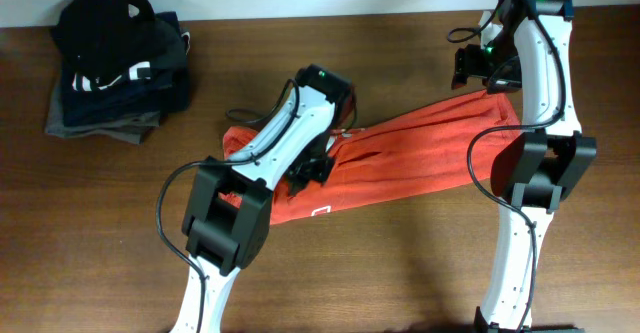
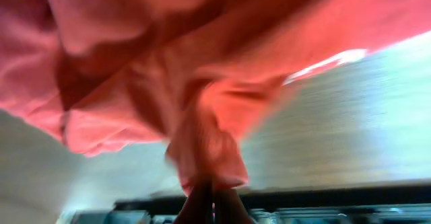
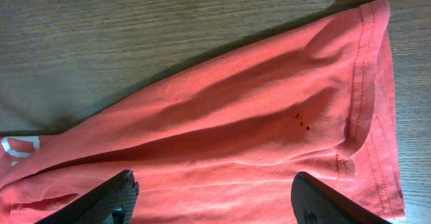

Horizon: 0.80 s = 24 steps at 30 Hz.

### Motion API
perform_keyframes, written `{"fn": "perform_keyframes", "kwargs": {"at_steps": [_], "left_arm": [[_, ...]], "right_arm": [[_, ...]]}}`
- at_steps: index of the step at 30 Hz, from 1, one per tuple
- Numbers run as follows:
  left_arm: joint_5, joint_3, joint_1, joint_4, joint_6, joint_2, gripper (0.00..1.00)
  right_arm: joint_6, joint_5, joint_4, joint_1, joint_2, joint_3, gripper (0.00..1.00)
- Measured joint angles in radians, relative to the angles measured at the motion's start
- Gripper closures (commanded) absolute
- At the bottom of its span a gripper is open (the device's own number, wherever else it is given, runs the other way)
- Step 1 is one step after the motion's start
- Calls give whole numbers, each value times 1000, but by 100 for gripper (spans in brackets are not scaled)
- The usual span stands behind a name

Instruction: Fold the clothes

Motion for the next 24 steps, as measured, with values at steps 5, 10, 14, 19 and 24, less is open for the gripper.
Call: {"fn": "perform_keyframes", "kwargs": {"at_steps": [5,10,14,19,24], "left_arm": [[-113,-98,36,0,-73,-1,76],[-156,-101,130,0,-145,-2,67],[-165,-98,178,0,-173,-2,67],[-156,-37,177,49,-189,-3,57],[-28,-6,175,171,-177,-11,58]], "right_arm": [[1,0,-1,0,0,0,22],[1,0,0,0,0,0,22],[1,0,-1,0,0,0,22],[3,-16,-4,0,0,0,46],[0,-82,-62,0,0,0,95]]}}
